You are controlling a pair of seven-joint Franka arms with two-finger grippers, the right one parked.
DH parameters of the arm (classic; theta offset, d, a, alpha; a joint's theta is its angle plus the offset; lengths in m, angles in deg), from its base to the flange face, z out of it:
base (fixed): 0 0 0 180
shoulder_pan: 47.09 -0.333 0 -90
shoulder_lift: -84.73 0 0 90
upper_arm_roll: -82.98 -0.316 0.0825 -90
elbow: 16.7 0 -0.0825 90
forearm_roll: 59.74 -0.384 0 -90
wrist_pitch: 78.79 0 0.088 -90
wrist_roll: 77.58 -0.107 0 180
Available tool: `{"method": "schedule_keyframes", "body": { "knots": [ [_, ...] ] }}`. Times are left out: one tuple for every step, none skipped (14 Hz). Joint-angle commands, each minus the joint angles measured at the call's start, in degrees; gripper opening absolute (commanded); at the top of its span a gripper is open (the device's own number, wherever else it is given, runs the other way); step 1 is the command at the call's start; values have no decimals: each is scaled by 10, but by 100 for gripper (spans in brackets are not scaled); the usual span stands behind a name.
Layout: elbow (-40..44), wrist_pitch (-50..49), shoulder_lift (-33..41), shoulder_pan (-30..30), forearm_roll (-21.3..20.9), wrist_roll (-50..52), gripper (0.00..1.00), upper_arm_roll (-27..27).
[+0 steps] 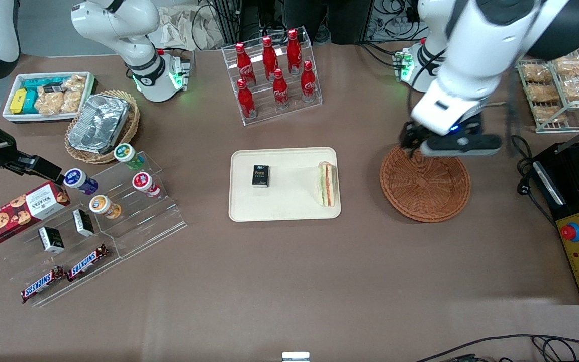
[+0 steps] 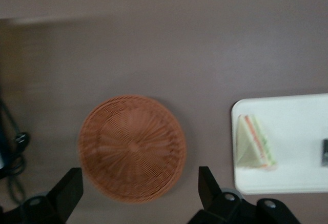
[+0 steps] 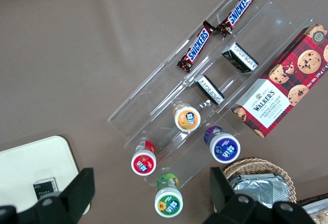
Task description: Place sandwich from basket to tray
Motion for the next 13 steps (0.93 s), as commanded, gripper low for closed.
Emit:
{"method": "schedule_keyframes", "body": {
  "knots": [
    [-9, -43, 48, -28, 12, -63, 100, 2],
    [-7, -48, 56, -26, 12, -63, 100, -11],
    [-5, -49, 64, -27, 11, -66, 100, -18],
    [-3, -49, 68, -27, 11, -67, 100, -20],
    [-2, -49, 67, -28, 13, -72, 100, -21],
    [-1, -48, 66, -28, 12, -87, 100, -21],
    [3, -48, 65, -28, 12, -99, 100, -21],
    [9, -48, 62, -28, 12, -103, 100, -21],
    [19, -47, 53, -27, 12, -104, 100, -24],
    [34, -46, 41, -27, 11, -104, 100, -24],
    [49, -44, 26, -27, 9, -104, 100, -24],
    [65, -44, 12, -27, 10, -104, 100, -24],
    [72, -44, 4, -27, 10, -104, 100, -24]
  ]
}}
